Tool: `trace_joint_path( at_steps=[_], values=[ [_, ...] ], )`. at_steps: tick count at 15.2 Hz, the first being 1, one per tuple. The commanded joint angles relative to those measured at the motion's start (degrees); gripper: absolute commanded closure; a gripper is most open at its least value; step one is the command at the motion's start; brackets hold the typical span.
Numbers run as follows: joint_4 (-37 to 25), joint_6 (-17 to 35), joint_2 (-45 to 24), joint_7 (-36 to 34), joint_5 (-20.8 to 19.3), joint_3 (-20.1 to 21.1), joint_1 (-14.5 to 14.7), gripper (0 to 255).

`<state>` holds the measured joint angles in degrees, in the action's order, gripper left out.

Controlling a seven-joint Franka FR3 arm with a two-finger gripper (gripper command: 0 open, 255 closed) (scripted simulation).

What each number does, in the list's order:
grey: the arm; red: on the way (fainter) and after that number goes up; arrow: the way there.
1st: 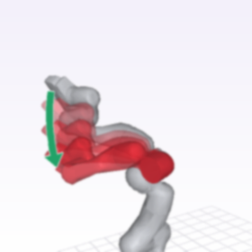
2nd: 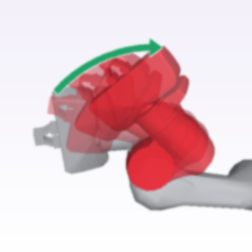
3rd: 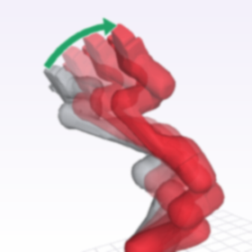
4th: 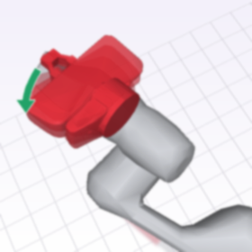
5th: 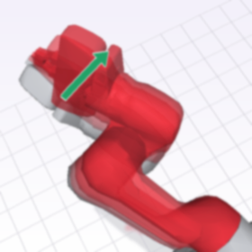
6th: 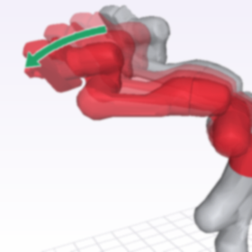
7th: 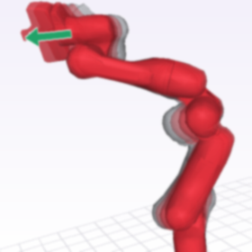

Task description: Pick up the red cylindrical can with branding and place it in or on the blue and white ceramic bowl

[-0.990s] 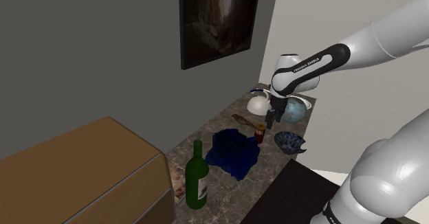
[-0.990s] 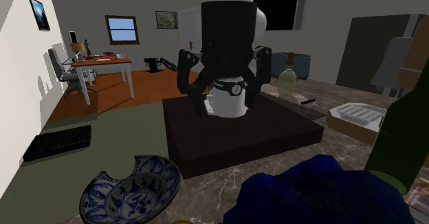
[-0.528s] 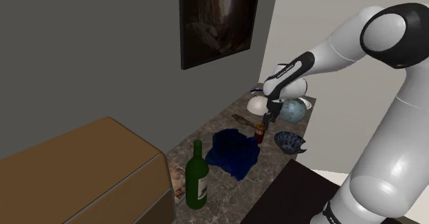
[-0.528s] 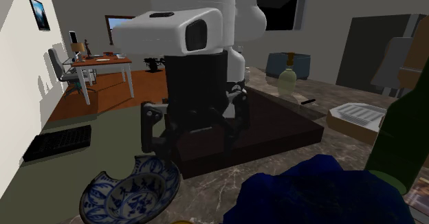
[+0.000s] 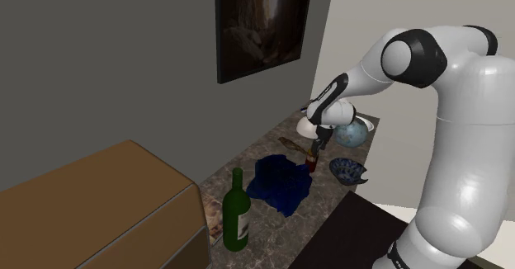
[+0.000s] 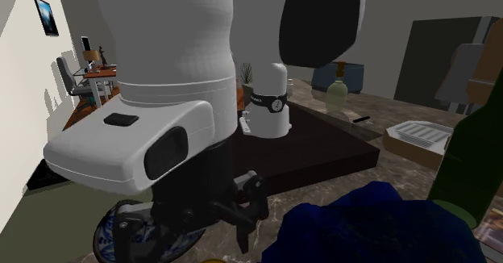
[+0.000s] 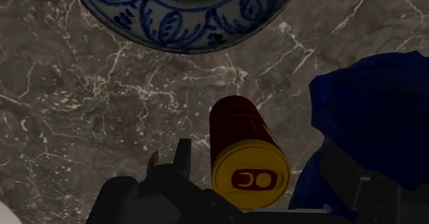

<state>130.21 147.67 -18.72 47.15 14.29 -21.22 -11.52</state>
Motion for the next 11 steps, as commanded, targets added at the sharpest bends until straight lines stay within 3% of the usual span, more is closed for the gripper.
trace_joint_path(
  at_steps=[1, 5, 11],
  values=[
    [-0.4, 1.2, -1.7, 0.9, 1.3, 0.8, -0.5, 0],
    [-0.9, 3.9, -5.1, 2.5, 3.6, 2.4, -1.7, 0],
    [-0.9, 3.9, -5.0, 2.5, 3.6, 2.4, -1.7, 0]
  ],
)
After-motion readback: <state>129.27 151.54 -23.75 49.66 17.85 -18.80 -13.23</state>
